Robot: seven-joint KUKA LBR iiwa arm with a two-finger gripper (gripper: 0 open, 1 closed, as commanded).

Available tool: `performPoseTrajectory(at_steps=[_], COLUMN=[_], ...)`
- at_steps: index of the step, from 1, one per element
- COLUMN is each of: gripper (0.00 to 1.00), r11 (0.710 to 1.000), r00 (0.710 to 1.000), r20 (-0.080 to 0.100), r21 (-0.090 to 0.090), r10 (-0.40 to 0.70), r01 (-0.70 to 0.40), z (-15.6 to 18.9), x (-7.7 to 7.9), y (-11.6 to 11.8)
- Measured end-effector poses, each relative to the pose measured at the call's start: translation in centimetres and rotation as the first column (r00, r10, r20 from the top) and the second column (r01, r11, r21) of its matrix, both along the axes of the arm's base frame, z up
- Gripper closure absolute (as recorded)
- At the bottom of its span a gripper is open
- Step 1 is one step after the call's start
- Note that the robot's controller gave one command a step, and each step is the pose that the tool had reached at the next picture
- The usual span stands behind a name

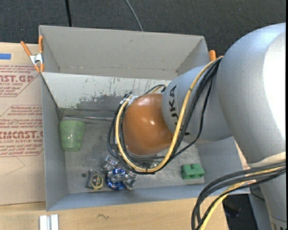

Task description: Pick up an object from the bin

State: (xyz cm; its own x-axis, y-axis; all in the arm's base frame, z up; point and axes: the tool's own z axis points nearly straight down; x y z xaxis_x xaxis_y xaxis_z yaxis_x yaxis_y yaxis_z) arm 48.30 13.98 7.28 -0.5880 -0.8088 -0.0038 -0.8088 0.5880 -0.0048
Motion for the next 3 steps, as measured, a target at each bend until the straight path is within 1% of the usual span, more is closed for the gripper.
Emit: performPoseTrajectory(at_steps=[1,2,3], gripper=[1.00,1.00,1.00], r11=[0.999,0.991,0.991], r00=[0.999,0.991,0.991], r20=[0.002,-0.005,0.005], r21=[0.004,0.004,0.002], r10=[-0.049,-0.130,0.131], r01=[0.049,0.130,-0.131], z=[11.2,-0.3,19.7], x=[0.7,7.4,7.3], y=[0.9,-1.4,-0.4])
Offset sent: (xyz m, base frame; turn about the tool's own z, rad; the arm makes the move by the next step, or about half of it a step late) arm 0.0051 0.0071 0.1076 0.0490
